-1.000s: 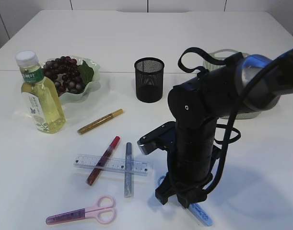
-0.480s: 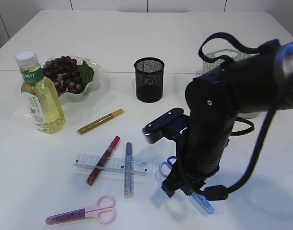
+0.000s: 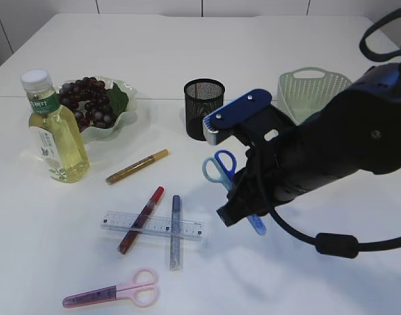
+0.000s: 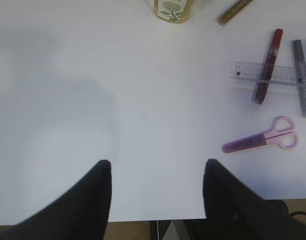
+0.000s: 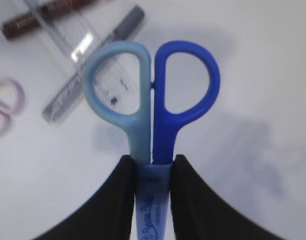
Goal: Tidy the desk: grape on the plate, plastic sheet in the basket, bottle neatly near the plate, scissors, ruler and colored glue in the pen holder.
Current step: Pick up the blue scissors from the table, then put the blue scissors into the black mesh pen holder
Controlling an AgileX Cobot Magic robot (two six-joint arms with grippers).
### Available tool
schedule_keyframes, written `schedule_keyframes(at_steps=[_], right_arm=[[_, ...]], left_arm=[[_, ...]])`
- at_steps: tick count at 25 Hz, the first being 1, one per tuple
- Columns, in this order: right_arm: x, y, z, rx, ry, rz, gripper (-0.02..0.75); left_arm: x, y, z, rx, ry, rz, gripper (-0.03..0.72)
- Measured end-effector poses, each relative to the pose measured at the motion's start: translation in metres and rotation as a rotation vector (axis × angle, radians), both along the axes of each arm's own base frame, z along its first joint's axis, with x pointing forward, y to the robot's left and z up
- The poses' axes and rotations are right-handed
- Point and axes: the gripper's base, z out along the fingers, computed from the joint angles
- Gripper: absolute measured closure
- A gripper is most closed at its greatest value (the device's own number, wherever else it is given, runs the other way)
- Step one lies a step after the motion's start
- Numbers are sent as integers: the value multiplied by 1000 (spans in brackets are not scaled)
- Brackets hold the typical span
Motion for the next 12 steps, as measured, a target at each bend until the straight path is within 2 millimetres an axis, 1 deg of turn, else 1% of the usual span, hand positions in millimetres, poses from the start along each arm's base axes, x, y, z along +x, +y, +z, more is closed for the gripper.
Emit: schedule_keyframes(at_steps=[4,12], right_arm=[[10,2,11,86,-119,-8,546],[40,-22,24,199,-290,-118,547]], left_arm=[[0,0,0,0,0,0,266],[0,0,0,0,0,0,266]])
